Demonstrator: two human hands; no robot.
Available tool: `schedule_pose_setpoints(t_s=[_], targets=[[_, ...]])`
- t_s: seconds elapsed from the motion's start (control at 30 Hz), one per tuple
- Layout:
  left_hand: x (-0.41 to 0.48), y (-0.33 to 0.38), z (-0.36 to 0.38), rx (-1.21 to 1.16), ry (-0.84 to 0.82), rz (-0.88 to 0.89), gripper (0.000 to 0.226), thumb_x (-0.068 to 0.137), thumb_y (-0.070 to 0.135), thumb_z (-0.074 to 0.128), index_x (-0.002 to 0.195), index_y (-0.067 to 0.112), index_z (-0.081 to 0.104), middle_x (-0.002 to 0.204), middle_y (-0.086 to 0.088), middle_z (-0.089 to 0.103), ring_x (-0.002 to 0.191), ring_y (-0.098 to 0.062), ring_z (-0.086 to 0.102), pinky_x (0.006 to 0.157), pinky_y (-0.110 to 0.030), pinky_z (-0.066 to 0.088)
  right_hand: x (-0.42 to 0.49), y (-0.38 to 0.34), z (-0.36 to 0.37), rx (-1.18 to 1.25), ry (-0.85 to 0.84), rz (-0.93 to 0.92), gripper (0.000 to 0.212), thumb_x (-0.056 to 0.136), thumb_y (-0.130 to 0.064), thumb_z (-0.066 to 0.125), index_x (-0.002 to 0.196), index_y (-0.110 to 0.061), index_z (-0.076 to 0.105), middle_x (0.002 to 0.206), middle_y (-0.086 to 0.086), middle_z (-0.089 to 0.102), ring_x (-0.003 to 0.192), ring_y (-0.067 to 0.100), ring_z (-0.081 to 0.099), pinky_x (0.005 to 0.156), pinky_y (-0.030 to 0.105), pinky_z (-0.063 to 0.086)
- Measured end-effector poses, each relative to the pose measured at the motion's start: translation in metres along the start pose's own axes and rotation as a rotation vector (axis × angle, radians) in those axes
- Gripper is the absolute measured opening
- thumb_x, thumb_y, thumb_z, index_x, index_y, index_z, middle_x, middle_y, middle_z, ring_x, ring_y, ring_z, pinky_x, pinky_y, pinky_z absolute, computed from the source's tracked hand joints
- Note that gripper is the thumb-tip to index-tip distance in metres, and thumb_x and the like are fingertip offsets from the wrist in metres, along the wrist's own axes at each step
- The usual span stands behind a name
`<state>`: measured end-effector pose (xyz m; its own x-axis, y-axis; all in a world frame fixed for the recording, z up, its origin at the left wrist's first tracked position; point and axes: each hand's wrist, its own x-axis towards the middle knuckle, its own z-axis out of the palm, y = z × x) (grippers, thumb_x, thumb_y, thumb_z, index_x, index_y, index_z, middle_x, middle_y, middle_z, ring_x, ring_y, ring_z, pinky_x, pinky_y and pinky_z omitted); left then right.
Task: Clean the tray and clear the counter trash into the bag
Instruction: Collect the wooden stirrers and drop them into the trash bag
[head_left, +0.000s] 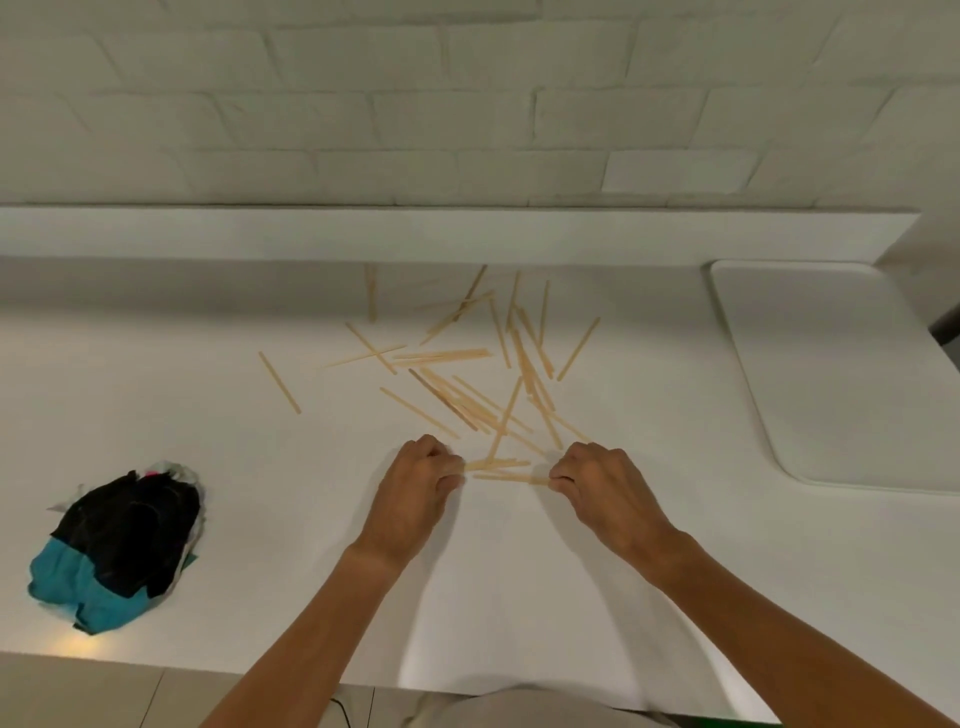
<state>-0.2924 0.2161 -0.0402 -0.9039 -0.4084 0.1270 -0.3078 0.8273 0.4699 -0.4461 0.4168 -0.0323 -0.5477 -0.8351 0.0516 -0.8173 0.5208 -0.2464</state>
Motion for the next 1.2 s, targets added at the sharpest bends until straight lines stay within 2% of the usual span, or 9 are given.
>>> schedule_pose_setpoints(t_s=[0.17,0.3,0.43,0.57,0.7,0.8,0.93,1.13,1.2], targets=[[0.004,0.016,0.007,0.203,0.024,-0.049,0.006,0.086,0.005,0.068,0.084,0.01,0.068,0.083,-0.001,0.056,0.075,-0.021,0.054,0.057,-0.033,0.046,0.0,-0.008,0.01,-0.241,0.026,-0.061,0.032,0.062,0.007,0.07,0.082,-0.014,0.057,0.076,0.002,0.051,0.065,0.023,0.051,0.059,0.034,0.039],[0.002,0.027,0.011,0.464,-0.023,-0.006,0.035,0.058,-0.018,0.065,0.082,0.007,0.06,0.079,-0.008,0.054,0.067,-0.023,0.052,0.053,-0.033,0.045,-0.005,-0.014,0.009,-0.434,0.016,-0.092,0.036,0.057,0.009,0.056,0.087,-0.009,0.054,0.078,0.007,0.047,0.067,0.024,0.048,0.059,0.037,0.04],[0.002,0.027,0.012,0.585,-0.044,0.048,0.025,0.071,-0.012,0.053,0.087,0.006,0.058,0.08,-0.01,0.052,0.068,-0.022,0.049,0.056,-0.032,0.045,-0.005,-0.018,0.008,-0.463,0.043,-0.073,0.036,0.062,0.011,0.034,0.085,-0.008,0.054,0.076,0.008,0.047,0.065,0.023,0.048,0.058,0.037,0.04],[0.006,0.023,0.005,0.461,-0.093,-0.006,0.024,0.075,-0.012,0.056,0.089,0.008,0.055,0.079,-0.007,0.051,0.066,-0.022,0.049,0.055,-0.031,0.043,-0.004,-0.017,0.009,-0.41,0.021,-0.042,0.031,0.066,0.009,0.038,0.085,-0.009,0.054,0.074,0.007,0.048,0.064,0.022,0.047,0.058,0.035,0.04],[0.014,0.024,-0.013,0.166,-0.2,-0.18,0.034,0.085,-0.01,0.035,0.111,0.012,0.042,0.092,-0.008,0.055,0.08,-0.027,0.054,0.065,-0.034,0.04,0.007,-0.005,-0.003,-0.032,0.082,0.088,0.033,0.078,0.012,0.024,0.087,-0.011,0.047,0.068,0.006,0.051,0.055,0.021,0.048,0.054,0.031,0.032],[0.02,0.017,-0.029,0.115,-0.353,-0.215,0.033,0.085,-0.006,0.032,0.107,0.018,0.039,0.087,-0.001,0.05,0.076,-0.024,0.047,0.066,-0.032,0.036,0.016,0.01,-0.018,0.293,-0.058,0.125,0.024,0.086,0.01,0.028,0.088,-0.014,0.035,0.079,0.01,0.051,0.065,0.02,0.04,0.059,0.038,0.035],[0.028,-0.003,-0.052,0.073,-0.507,-0.219,0.018,0.094,0.004,0.032,0.091,0.014,0.046,0.076,0.001,0.052,0.068,-0.02,0.051,0.059,-0.031,0.037,0.029,0.019,-0.032,0.294,-0.073,0.177,0.018,0.092,0.002,0.031,0.089,-0.016,0.035,0.082,0.007,0.049,0.069,0.021,0.042,0.061,0.036,0.039],[0.05,0.005,-0.05,-0.143,-0.253,-0.238,0.023,0.103,0.012,0.03,0.093,0.011,0.05,0.077,0.006,0.056,0.064,-0.012,0.052,0.058,-0.022,0.037,0.05,0.008,-0.026,0.25,-0.057,0.283,0.03,0.104,-0.038,0.031,0.101,-0.013,0.048,0.097,0.009,0.056,0.088,0.029,0.056,0.076,0.037,0.046],[0.064,0.017,-0.035,-0.204,-0.172,-0.234,0.023,0.104,0.017,0.031,0.09,0.01,0.048,0.07,0.004,0.053,0.061,-0.017,0.051,0.059,-0.031,0.04,0.06,0.001,-0.023,0.255,-0.024,0.299,0.037,0.101,-0.045,0.04,0.113,-0.013,0.055,0.106,0.008,0.059,0.097,0.029,0.059,0.079,0.036,0.047]])
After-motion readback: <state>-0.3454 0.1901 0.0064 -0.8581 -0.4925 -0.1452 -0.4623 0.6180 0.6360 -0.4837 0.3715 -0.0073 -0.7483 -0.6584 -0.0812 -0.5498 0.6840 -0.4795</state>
